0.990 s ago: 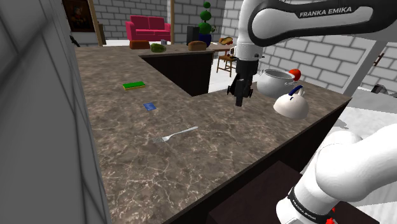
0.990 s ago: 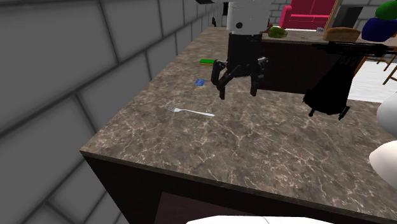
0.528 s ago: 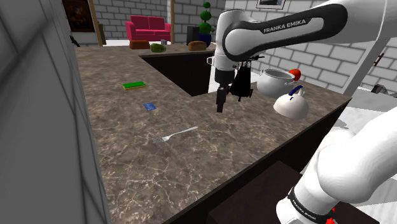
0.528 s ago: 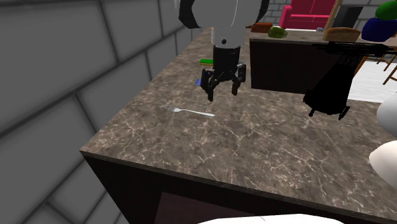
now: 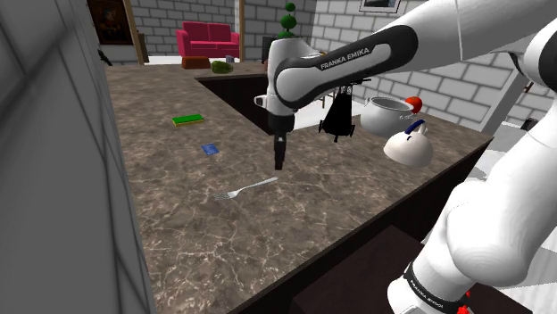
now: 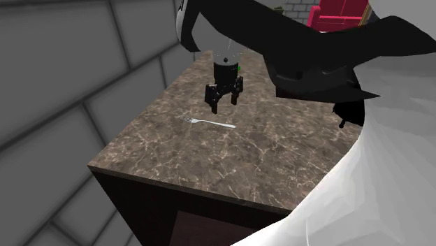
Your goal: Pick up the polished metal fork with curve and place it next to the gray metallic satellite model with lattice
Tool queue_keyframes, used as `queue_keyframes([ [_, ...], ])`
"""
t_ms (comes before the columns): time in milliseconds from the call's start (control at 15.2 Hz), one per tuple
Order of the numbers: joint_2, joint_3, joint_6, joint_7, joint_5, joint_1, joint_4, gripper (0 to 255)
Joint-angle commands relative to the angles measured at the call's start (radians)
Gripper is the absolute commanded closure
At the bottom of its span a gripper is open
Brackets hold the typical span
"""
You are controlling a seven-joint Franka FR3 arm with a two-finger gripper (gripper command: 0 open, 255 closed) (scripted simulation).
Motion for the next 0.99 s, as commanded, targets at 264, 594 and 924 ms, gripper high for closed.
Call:
queue_keyframes([
  [264,0.173,0.039,0.103,-0.128,0.016,0.048,0.099,0],
  [594,0.307,0.08,0.165,-0.223,0.018,0.083,0.192,0],
  [924,0.341,0.083,0.216,-0.226,0.015,0.086,0.177,0],
])
